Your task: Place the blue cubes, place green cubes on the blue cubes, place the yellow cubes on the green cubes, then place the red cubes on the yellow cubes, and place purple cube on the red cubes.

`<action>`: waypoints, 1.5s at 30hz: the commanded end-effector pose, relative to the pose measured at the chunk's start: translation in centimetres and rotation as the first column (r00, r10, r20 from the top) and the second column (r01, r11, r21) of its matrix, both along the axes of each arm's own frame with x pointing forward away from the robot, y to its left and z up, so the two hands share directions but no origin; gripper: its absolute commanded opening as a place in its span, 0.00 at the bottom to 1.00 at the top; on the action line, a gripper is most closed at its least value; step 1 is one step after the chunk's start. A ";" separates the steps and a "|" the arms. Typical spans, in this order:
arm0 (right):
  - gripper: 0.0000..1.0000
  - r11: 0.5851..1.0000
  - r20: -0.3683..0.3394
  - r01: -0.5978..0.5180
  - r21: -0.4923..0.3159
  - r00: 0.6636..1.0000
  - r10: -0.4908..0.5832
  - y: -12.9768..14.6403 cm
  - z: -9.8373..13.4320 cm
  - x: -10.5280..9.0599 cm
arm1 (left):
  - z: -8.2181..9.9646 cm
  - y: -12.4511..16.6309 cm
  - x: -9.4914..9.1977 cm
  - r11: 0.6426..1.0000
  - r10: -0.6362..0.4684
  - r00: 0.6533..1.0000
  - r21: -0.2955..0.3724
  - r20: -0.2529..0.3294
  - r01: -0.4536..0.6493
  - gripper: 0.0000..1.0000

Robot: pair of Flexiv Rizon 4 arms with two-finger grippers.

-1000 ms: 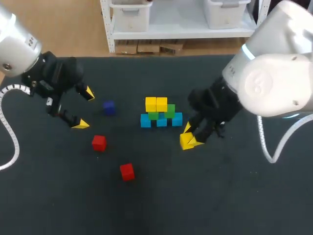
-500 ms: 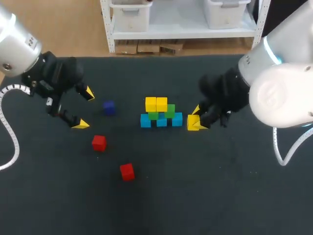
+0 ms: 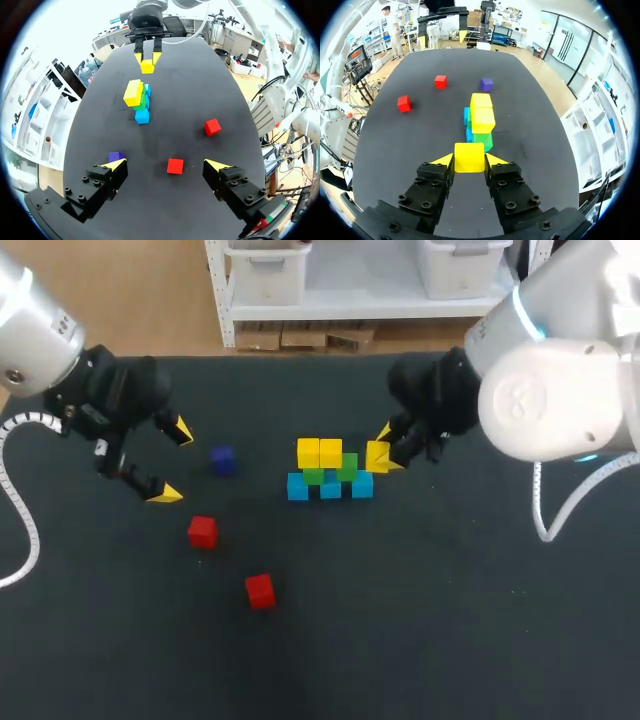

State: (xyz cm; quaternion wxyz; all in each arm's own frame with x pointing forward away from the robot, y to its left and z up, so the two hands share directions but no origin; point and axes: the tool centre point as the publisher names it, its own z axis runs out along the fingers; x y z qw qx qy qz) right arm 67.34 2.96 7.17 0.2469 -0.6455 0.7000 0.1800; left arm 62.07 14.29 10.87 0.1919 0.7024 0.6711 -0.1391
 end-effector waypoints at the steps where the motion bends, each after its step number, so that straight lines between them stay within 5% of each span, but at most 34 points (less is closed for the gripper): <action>1: 0.00 1.000 -0.019 -0.010 -0.004 1.000 0.010 0.6 0.0 1.1 | -0.1 0.1 0.0 1.000 -0.003 1.000 -0.004 0.003 0.003 1.00; 45: 0.00 1.000 -0.056 -0.028 -0.011 0.998 0.028 3.0 -1.4 2.7 | -0.1 0.1 0.0 1.000 -0.003 1.000 -0.004 0.003 0.003 1.00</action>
